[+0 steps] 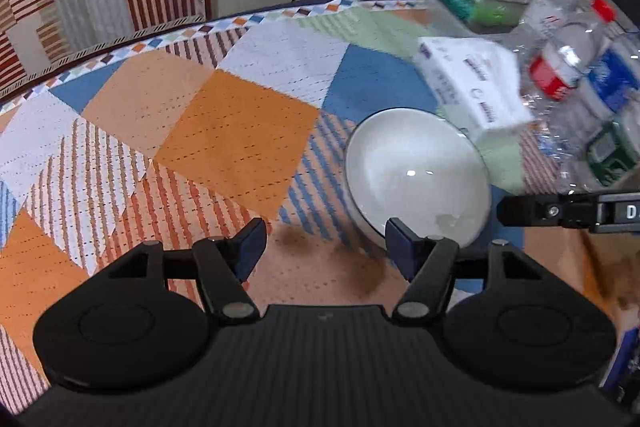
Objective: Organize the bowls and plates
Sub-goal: 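Grasp the rim of the bowl by the tissue box with both tools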
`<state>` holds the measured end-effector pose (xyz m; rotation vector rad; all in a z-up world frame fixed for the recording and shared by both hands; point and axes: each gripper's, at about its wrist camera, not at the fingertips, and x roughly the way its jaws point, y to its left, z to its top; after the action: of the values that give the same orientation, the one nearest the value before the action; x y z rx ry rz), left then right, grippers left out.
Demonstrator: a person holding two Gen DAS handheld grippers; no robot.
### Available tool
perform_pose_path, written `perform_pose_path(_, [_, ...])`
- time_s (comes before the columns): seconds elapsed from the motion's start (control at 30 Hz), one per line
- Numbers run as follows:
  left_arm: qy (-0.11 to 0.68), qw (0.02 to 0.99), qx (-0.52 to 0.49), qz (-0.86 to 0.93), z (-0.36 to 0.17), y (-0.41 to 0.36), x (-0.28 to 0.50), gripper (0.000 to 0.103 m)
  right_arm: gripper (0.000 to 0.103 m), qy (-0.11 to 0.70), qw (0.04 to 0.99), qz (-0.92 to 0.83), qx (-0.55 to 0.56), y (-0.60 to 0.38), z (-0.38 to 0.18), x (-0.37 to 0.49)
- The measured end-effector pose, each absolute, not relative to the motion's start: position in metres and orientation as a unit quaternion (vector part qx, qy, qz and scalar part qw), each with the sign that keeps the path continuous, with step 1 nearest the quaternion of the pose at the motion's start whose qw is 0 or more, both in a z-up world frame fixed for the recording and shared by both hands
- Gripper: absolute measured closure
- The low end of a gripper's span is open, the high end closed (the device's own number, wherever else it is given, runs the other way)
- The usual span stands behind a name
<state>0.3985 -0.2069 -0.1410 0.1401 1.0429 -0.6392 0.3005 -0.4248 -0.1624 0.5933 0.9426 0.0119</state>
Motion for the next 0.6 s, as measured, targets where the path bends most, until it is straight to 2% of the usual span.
perform_pose_path(0.13, [0.497,0.811,0.034,-0.305,-0.151,-0.213,0.412,0.041,0.05,0.464,0.816,-0.013,0.346,-0.435,-0.194,0.318])
perform_pose_path(0.23, [0.505,0.806,-0.004,-0.309,-0.158,-0.214,0.418,0.05,0.055,0.466,0.811,-0.016,0.353,-0.434,-0.207,0.33])
perform_pose_path(0.3, [0.516,0.8,-0.01,-0.305,-0.165,-0.219,0.418,0.068,0.066,0.47,0.816,-0.023,0.337,-0.431,-0.212,0.337])
perform_pose_path(0.33, [0.521,0.797,-0.011,-0.306,-0.17,-0.221,0.417,0.073,0.074,0.47,0.817,-0.026,0.334,-0.43,-0.215,0.34])
perform_pose_path(0.4, [0.523,0.793,-0.017,-0.312,-0.175,-0.225,0.413,0.084,0.078,0.466,0.818,-0.02,0.338,-0.43,-0.216,0.343])
perform_pose_path(0.6, [0.508,0.804,0.012,-0.311,-0.168,-0.235,0.396,0.085,0.083,0.482,0.837,-0.024,0.259,-0.419,-0.209,0.348])
